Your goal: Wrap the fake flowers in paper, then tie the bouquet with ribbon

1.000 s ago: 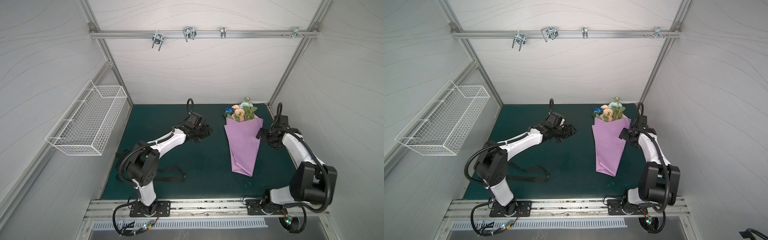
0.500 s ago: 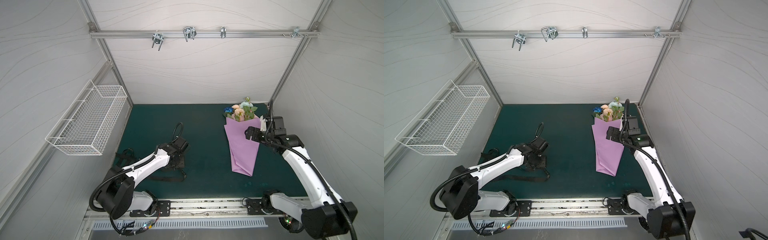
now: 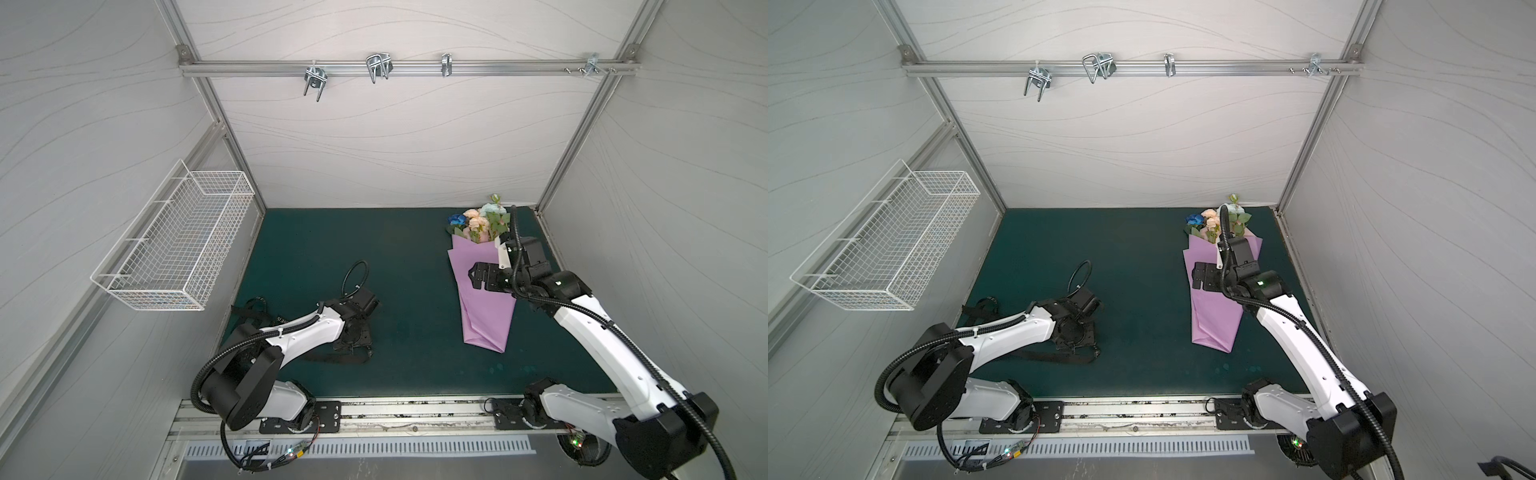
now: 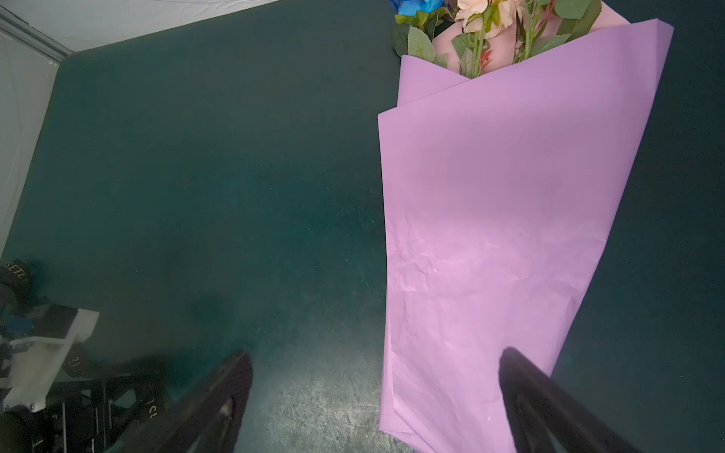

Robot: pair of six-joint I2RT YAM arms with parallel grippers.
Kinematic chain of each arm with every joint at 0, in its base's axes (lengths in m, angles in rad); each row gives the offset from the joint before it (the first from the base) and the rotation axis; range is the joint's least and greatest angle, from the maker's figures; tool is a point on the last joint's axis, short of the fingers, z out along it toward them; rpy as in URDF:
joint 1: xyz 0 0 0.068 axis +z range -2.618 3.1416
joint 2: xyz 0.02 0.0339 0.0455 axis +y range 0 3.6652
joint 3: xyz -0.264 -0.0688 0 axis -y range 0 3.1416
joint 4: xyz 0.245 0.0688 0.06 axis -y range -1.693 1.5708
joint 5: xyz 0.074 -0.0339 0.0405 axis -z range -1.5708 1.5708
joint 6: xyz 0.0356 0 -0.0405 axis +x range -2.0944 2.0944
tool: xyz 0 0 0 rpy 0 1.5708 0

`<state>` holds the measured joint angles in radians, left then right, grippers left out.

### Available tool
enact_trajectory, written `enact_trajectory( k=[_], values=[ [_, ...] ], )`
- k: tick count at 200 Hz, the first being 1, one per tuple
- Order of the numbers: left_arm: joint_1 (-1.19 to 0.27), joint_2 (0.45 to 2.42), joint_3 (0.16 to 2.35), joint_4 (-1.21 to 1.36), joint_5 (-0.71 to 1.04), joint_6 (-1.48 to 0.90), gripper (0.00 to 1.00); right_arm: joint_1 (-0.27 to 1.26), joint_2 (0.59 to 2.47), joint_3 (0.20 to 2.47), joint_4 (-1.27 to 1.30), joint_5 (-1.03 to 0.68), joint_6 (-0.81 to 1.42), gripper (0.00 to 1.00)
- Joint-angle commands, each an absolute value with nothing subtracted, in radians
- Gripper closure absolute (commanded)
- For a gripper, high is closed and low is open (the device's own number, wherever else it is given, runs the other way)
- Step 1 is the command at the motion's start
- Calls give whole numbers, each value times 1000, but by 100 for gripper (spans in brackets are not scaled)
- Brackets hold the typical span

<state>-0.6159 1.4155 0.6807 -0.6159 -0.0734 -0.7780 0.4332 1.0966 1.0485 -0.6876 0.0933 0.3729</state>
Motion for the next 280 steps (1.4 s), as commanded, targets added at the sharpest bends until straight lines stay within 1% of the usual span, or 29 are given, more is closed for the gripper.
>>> enact_trajectory(
  k=[1, 6, 14, 39, 61, 76, 100, 122, 123, 125, 131, 133, 137, 141, 146, 161, 179, 196, 216, 227, 236, 249, 262, 269, 276, 279, 280],
  values=[
    [-624, 1511, 675, -404, 65, -780, 79, 462, 1073, 1026, -665, 109, 385, 1],
    [-631, 1526, 684, -379, 72, -760, 89, 468, 1071, 1022, -654, 108, 384, 1],
    [-651, 1552, 719, -362, 67, -718, 100, 474, 1069, 1014, -642, 108, 383, 1],
    [-730, 1637, 876, -341, 90, -499, 100, 477, 1090, 1024, -635, 116, 374, 1],
    [-821, 1690, 969, -281, 195, -279, 100, 477, 1127, 1061, -654, 145, 359, 1],
    [-872, 1719, 1014, -278, 283, -176, 100, 477, 1153, 1085, -678, 173, 359, 1],
    [-920, 1736, 1001, -197, 450, -104, 100, 476, 1193, 1094, -699, 213, 371, 1],
    [-939, 1735, 988, -176, 477, -100, 100, 476, 1225, 1084, -701, 201, 374, 1],
    [-939, 1734, 987, -178, 475, -102, 98, 476, 1226, 1084, -700, 198, 373, 1],
    [-939, 1731, 987, -180, 475, -108, 90, 476, 1228, 1083, -700, 194, 370, 1],
    [-938, 1720, 979, -180, 473, -121, 53, 477, 1233, 1078, -696, 177, 361, 1],
    [-939, 1714, 975, -179, 473, -125, 42, 477, 1236, 1076, -695, 172, 360, 1],
    [-939, 1700, 963, -176, 478, -132, 31, 477, 1238, 1073, -694, 155, 356, 1],
    [-940, 1681, 952, -175, 480, -140, 26, 477, 1238, 1068, -690, 139, 350, 1],
    [-939, 1656, 940, -176, 476, -152, 24, 479, 1241, 1061, -684, 120, 339, 1],
    [-938, 1546, 892, -197, 442, -192, 23, 487, 1241, 1038, -664, 75, 318, 1],
    [-937, 1387, 837, -243, 355, -239, 22, 519, 1249, 1009, -632, 35, 309, 2],
    [-937, 1243, 788, -315, 163, -306, 23, 591, 1279, 993, -591, 23, 302, 7],
    [-910, 1118, 769, -489, -176, -450, 25, 709, 1338, 997, -585, 51, 274, 9],
    [-848, 1070, 773, -633, -330, -579, 25, 791, 1375, 1002, -598, 84, 254, 9],
    [-774, 1034, 775, -766, -415, -699, 25, 854, 1407, 1010, -613, 110, 239, 9],
    [-642, 982, 756, -904, -475, -819, 22, 931, 1459, 1021, -638, 142, 223, 9],
    [-533, 928, 719, -942, -486, -842, 21, 978, 1516, 1030, -660, 161, 226, 9],
    [-489, 900, 703, -942, -481, -839, 19, 992, 1544, 1032, -667, 169, 231, 9],
    [-456, 879, 693, -938, -481, -838, 14, 1001, 1567, 1031, -672, 179, 239, 8],
    [-446, 871, 690, -940, -481, -840, 10, 1003, 1577, 1031, -674, 183, 241, 8],
    [-443, 869, 689, -941, -481, -839, 6, 1003, 1580, 1032, -674, 183, 243, 8]
  ],
)
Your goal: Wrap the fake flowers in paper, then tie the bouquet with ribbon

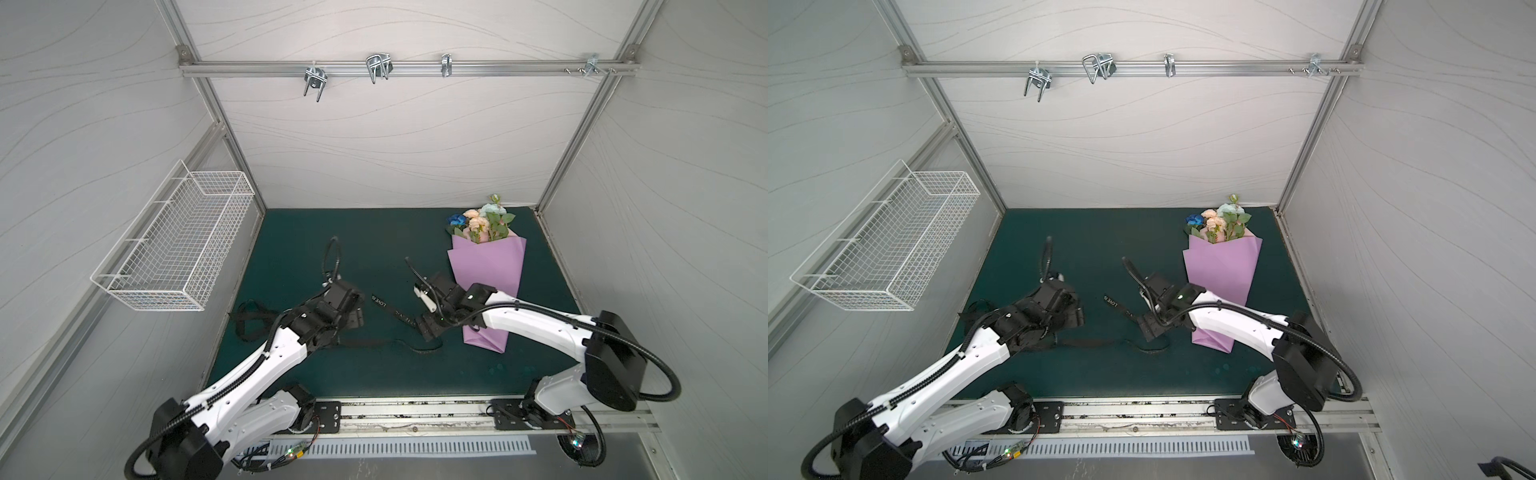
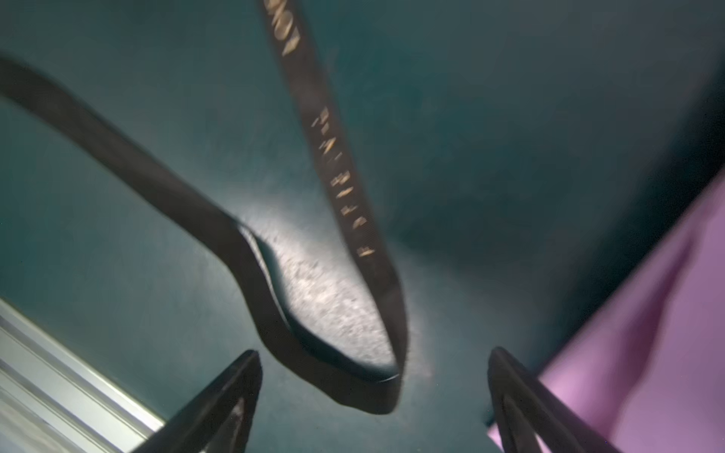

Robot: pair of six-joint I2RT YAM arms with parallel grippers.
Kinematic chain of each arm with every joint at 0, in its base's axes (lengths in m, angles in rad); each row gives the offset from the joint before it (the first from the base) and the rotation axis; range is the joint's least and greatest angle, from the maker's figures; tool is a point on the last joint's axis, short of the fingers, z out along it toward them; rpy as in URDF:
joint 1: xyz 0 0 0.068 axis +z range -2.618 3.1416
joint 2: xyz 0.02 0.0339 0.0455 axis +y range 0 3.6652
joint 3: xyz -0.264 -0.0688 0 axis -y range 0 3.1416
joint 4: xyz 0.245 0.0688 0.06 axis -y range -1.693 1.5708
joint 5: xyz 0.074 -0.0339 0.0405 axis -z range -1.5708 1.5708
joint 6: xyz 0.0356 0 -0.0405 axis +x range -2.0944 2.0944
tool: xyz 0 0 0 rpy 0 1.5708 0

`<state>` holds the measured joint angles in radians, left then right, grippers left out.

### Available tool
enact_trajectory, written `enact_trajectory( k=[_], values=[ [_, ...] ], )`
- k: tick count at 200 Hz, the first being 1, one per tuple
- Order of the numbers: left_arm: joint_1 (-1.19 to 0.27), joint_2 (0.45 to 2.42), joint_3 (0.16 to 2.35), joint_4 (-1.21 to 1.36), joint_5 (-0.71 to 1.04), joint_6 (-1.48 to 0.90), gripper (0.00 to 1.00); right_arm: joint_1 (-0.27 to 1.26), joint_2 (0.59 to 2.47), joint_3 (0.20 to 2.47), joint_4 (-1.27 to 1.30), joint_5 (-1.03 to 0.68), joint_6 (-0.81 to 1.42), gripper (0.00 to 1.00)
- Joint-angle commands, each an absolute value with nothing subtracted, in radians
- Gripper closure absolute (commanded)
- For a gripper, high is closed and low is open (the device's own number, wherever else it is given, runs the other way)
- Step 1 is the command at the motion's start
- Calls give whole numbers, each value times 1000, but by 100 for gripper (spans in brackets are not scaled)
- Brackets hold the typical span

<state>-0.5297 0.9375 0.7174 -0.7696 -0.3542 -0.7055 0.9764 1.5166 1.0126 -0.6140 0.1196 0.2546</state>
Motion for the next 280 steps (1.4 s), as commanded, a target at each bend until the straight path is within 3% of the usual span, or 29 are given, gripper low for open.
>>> enact_trajectory(
  k=[1, 33, 49, 59, 83, 102, 148, 198, 222, 280],
  values=[
    [-440, 868, 688, -941, -482, -840, 5, 1003, 1581, 1032, -676, 184, 244, 8],
    [-388, 867, 668, -1046, -576, -982, 1, 999, 1670, 1044, -692, 236, 288, 8],
    [-354, 887, 638, -1083, -615, -1062, 1, 983, 1714, 1060, -687, 248, 304, 13],
    [-311, 902, 620, -1073, -601, -1088, 1, 966, 1740, 1071, -685, 247, 313, 27],
    [-168, 941, 571, -950, -491, -1058, 1, 919, 1769, 1095, -694, 247, 331, 81],
    [-84, 982, 531, -843, -451, -1063, 1, 879, 1737, 1109, -709, 270, 349, 93],
    [-15, 1204, 517, -581, -309, -1066, 2, 735, 1632, 1080, -721, 249, 413, 98],
    [-15, 1432, 594, -331, -169, -1011, 27, 721, 1520, 1069, -765, 319, 462, 95],
    [-14, 1517, 656, -242, -110, -988, 34, 706, 1463, 1053, -784, 373, 516, 95],
    [-24, 1590, 741, -194, -21, -965, 34, 672, 1276, 988, -817, 422, 601, 97]
  ],
)
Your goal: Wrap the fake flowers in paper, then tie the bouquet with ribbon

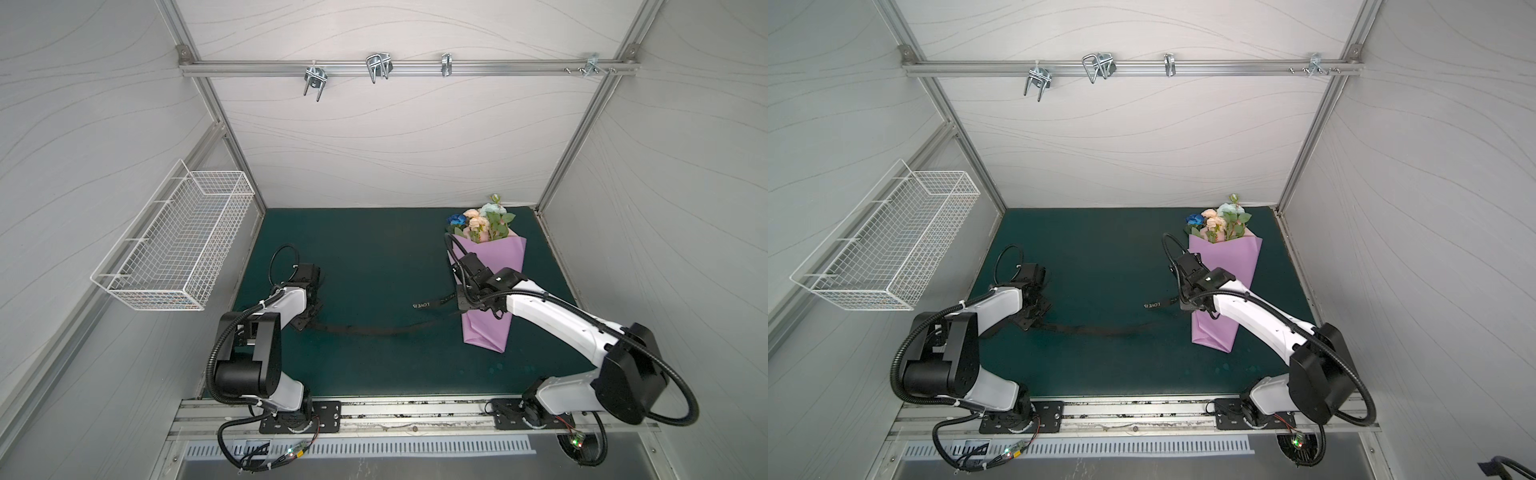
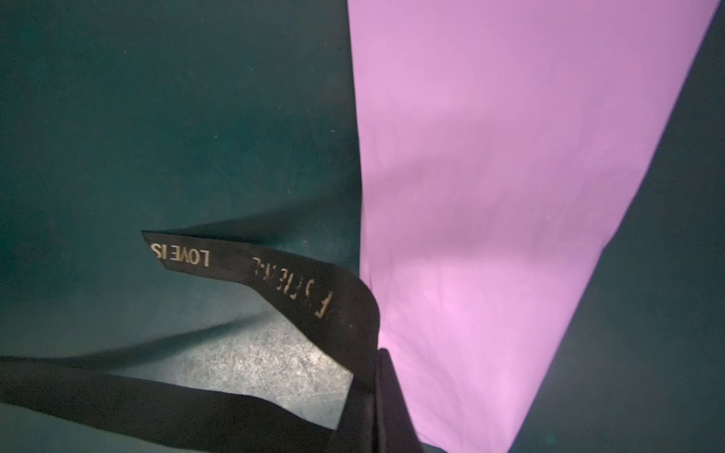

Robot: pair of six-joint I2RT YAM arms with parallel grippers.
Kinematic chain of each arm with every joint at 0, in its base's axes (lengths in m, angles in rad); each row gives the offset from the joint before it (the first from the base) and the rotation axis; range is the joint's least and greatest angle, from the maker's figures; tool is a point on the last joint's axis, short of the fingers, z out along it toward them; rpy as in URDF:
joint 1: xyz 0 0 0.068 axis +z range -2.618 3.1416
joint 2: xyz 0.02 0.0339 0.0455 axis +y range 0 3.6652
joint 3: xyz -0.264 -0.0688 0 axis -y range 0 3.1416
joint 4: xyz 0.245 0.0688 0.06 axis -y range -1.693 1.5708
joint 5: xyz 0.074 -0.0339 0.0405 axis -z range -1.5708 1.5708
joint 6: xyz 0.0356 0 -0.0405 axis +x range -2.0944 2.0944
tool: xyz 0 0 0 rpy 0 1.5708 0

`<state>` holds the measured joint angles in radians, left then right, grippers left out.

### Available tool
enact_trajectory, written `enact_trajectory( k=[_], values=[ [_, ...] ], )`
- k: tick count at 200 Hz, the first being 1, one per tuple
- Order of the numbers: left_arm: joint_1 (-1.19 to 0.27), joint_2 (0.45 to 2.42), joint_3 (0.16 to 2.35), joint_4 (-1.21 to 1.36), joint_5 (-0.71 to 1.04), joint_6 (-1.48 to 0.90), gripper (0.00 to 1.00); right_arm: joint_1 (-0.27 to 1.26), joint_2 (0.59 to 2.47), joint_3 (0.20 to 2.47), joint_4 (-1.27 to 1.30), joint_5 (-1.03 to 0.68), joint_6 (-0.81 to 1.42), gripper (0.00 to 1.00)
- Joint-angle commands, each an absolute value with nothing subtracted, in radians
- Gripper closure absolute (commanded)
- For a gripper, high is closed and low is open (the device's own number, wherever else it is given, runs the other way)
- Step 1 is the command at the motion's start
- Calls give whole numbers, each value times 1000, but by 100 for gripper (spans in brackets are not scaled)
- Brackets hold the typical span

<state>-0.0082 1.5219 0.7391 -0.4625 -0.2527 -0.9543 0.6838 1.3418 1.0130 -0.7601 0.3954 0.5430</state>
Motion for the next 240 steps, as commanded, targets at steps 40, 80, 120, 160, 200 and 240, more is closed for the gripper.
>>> enact_trajectory(
  k=[40, 80, 120, 160, 200, 240],
  values=[
    [-35, 1625, 749, -192, -7, -969, 34, 720, 1189, 924, -844, 305, 654, 91],
    [-40, 1650, 756, -189, 3, -976, 29, 777, 1195, 837, -856, 217, 718, 87],
    [-41, 1635, 770, -237, 8, -979, 16, 783, 1166, 783, -873, 163, 750, 92],
    [-10, 1583, 788, -321, -37, -954, 5, 789, 1148, 753, -938, 161, 776, 97],
    [75, 1582, 820, -364, -113, -922, 4, 737, 1070, 741, -1015, 227, 781, 100],
    [128, 1561, 834, -406, -181, -917, 3, 680, 1033, 721, -981, 199, 762, 100]
  ],
)
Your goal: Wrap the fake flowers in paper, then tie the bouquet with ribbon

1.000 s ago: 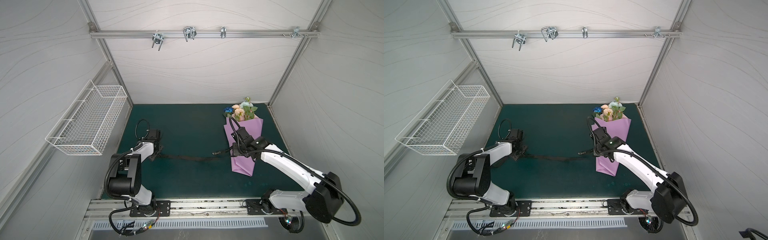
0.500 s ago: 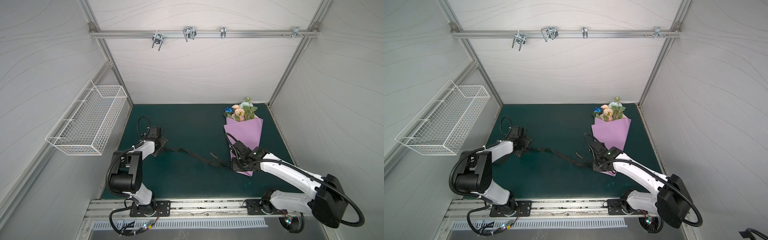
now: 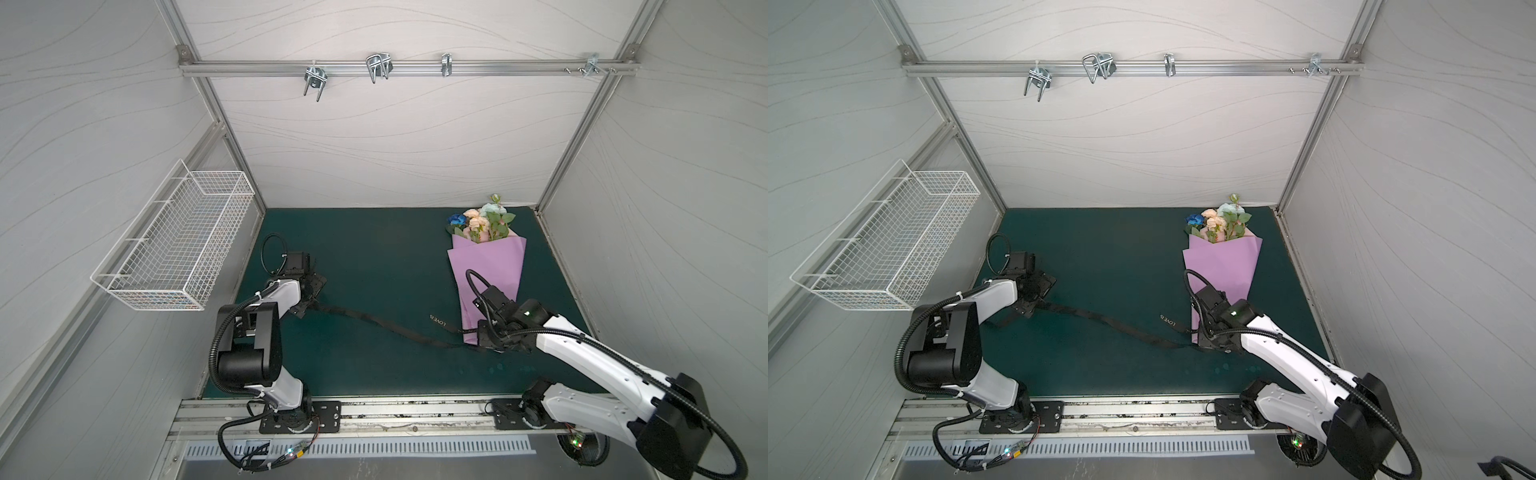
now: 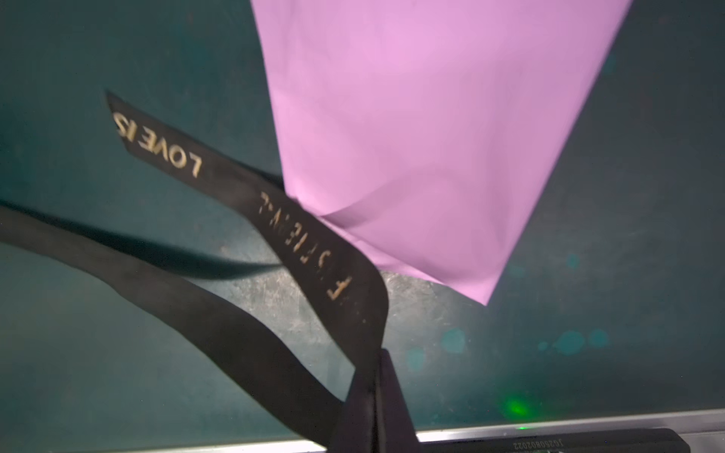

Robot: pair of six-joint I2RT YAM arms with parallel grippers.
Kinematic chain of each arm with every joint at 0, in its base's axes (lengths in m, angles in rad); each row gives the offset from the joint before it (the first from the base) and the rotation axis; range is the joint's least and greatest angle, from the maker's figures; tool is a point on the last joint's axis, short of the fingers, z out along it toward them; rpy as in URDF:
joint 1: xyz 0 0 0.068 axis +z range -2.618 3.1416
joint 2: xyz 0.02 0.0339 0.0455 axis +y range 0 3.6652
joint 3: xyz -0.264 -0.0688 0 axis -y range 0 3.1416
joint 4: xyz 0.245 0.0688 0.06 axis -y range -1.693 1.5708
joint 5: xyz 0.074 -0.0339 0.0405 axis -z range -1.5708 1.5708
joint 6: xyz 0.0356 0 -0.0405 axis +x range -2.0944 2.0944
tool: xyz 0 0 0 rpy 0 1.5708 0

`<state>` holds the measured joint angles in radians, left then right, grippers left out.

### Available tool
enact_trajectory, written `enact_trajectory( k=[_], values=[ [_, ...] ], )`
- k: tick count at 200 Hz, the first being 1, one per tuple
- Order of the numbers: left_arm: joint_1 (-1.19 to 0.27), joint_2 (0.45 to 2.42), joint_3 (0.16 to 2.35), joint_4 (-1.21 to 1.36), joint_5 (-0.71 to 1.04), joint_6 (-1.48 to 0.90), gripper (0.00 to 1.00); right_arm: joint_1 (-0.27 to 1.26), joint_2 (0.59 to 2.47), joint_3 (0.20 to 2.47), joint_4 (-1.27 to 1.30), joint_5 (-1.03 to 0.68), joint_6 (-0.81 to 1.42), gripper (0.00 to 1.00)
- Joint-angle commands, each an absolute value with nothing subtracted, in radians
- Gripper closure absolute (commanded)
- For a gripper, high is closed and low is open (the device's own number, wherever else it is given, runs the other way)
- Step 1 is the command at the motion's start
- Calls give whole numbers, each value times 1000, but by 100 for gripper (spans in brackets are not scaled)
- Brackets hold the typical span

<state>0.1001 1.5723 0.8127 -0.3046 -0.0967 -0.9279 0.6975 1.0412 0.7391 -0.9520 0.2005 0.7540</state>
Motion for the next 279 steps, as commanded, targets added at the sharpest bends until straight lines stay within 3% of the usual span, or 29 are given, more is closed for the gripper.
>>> enact_trajectory(
  k=[1, 31, 60, 81, 98, 110, 130, 165, 176, 199, 231, 255, 279],
  values=[
    [131, 1560, 834, -409, -187, -917, 2, 680, 1034, 720, -979, 198, 761, 100],
    [235, 1565, 836, -433, -291, -903, 2, 681, 1076, 706, -939, 182, 756, 100],
    [397, 1595, 825, -367, -180, -913, 4, 670, 1090, 714, -929, 196, 738, 100],
    [436, 1575, 840, -367, -197, -910, 21, 653, 1096, 716, -919, 199, 729, 100],
    [460, 1547, 853, -386, -251, -902, 23, 644, 1104, 717, -894, 188, 725, 100],
    [475, 1528, 861, -389, -262, -888, 18, 644, 1118, 721, -873, 181, 722, 100],
    [479, 1496, 873, -394, -224, -874, 2, 646, 1155, 735, -846, 166, 710, 100],
    [447, 1408, 822, -371, -64, -907, 1, 652, 1196, 746, -816, 157, 696, 92],
    [399, 1376, 807, -382, -40, -918, 1, 651, 1205, 754, -822, 160, 695, 86],
    [266, 1323, 779, -401, 8, -946, 1, 651, 1190, 778, -867, 182, 687, 62],
    [113, 1261, 756, -406, 53, -986, 1, 646, 1123, 814, -929, 198, 675, 41],
    [97, 1221, 752, -430, 37, -1007, 1, 618, 1099, 857, -962, 205, 659, 28],
    [67, 1197, 767, -413, 50, -971, 1, 541, 1094, 889, -953, 218, 620, 7]
  ],
)
